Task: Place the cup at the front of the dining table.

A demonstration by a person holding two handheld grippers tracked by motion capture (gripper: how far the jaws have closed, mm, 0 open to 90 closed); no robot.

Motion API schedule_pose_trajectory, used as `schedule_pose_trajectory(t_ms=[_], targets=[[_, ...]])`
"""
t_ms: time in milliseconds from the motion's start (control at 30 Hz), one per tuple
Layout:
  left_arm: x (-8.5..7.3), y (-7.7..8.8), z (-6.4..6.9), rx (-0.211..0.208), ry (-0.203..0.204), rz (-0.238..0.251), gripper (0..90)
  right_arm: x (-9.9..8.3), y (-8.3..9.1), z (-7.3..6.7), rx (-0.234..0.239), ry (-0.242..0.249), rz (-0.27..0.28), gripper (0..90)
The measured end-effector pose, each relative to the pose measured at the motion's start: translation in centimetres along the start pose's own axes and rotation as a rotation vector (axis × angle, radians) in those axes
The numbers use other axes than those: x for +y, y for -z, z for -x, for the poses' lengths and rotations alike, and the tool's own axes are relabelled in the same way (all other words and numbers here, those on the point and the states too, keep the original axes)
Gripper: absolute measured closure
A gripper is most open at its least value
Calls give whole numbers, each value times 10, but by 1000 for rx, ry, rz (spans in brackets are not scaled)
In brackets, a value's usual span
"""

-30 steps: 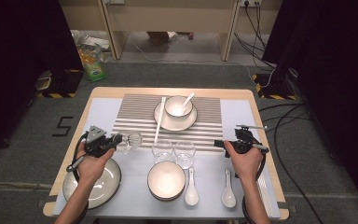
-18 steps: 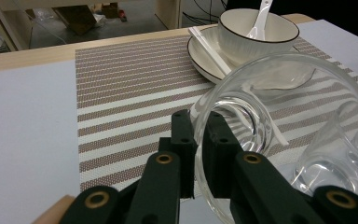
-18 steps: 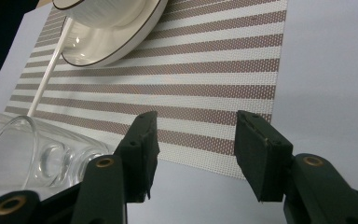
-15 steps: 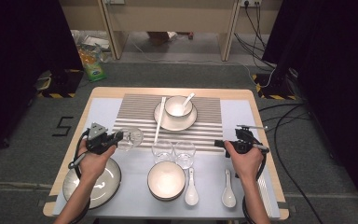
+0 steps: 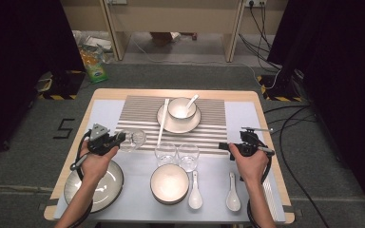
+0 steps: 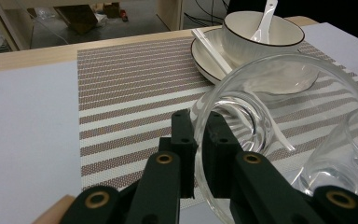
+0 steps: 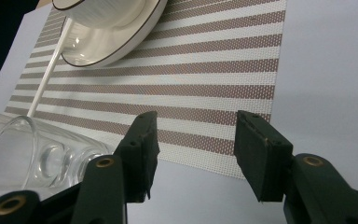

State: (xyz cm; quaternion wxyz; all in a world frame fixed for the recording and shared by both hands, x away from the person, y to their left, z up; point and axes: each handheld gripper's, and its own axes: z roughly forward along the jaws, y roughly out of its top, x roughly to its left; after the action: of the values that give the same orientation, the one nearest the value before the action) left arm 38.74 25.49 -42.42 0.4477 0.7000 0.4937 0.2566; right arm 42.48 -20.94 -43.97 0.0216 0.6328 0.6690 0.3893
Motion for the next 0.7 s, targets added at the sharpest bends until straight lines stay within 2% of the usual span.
schedule_pose_trajectory(t_ms=[700], targets=[[8, -4, -3, 13, -3, 0, 840, 0, 0, 0, -2, -3, 0, 499]])
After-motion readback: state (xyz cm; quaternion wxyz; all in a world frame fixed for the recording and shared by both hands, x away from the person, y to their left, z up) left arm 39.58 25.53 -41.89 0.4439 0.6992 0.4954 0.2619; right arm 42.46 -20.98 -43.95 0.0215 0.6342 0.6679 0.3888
